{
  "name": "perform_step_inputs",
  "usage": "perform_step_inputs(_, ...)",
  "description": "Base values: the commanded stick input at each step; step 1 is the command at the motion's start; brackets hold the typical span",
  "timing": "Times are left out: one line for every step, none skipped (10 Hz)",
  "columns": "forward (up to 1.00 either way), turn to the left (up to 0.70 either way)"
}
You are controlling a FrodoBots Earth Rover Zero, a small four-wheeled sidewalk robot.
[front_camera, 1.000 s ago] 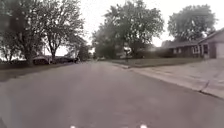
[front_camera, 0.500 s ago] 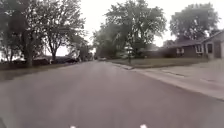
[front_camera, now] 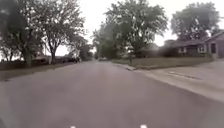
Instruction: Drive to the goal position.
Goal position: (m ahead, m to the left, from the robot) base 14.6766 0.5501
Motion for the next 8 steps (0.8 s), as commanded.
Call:
perform_step_inputs(1.00, 0.00)
perform_step_inputs(1.00, 0.00)
perform_step_inputs(1.00, 0.00)
perform_step_inputs(1.00, 0.00)
perform_step_inputs(1.00, 0.00)
perform_step_inputs(1.00, 0.00)
perform_step_inputs(1.00, 0.00)
perform_step_inputs(1.00, 0.00)
